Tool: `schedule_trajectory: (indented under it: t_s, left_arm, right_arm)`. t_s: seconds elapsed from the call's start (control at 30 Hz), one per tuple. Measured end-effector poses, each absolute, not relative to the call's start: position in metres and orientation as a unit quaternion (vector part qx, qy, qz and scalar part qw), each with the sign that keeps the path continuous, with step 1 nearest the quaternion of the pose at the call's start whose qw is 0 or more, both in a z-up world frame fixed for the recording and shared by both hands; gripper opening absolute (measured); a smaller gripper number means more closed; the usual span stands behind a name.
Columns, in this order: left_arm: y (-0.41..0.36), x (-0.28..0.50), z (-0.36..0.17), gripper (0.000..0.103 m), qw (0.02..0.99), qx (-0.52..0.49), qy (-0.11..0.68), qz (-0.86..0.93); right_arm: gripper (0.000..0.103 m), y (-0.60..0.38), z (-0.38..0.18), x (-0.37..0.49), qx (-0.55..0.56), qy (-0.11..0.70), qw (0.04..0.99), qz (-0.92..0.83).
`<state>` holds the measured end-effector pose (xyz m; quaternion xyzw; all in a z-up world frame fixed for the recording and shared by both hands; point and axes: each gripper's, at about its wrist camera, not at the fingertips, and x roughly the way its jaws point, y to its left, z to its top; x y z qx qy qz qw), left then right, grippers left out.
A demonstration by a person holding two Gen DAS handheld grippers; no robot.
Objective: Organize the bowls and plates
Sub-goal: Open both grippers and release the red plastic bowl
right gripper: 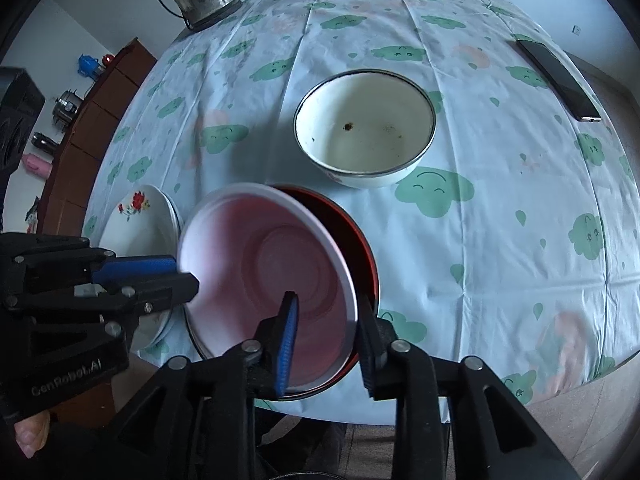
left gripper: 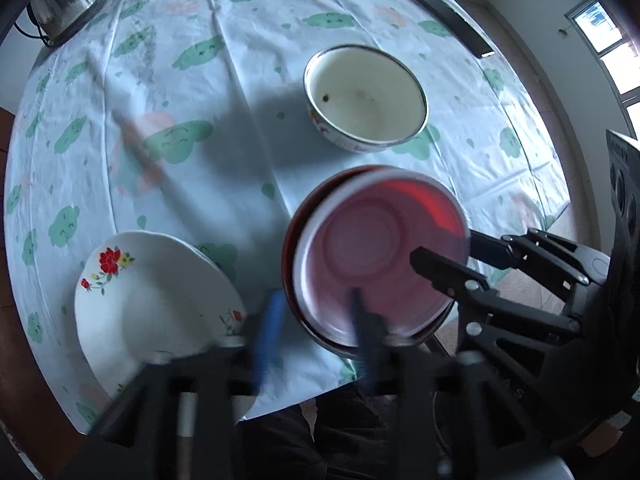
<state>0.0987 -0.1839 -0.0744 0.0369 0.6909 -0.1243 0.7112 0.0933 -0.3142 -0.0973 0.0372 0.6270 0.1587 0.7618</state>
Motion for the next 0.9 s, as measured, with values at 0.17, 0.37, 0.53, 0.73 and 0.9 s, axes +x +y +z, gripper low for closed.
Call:
schedule_trajectory:
  t_s: [0.17,0.37,0.53,0.73,0.9]
  left_arm:
    - [-0.179,0.1,-0.077,0.056,0.713,0.032,0.69,-0.117]
    - [-0.171,0.1,-0.082,0.056,0.71,0.027,0.695,-0.108]
    - [-0.17,0.099,-0.084,0.056,0.708,0.026,0.698,-0.104]
    - [-0.166,0.102,-0.086,0.058,0.708,0.018,0.699,-0.094]
    - [-0.165,0.102,-0.086,0.058,0.707,0.019,0.7,-0.094]
  right_arm:
    - [0.039,-0.311,-0.095,0.092,0.027,0.625,0.763,0.165]
    - [0.045,-0.313,-0.086,0.09,0.029,0.602,0.782,0.161]
    - [0.056,-0.318,-0.089,0.088,0.0,0.602,0.787,0.132]
    - [0.056,-0.315,-0.099,0.082,0.0,0.618,0.772,0.149]
    - [0.056,-0.31,-0.104,0.076,-0.01,0.621,0.767,0.161]
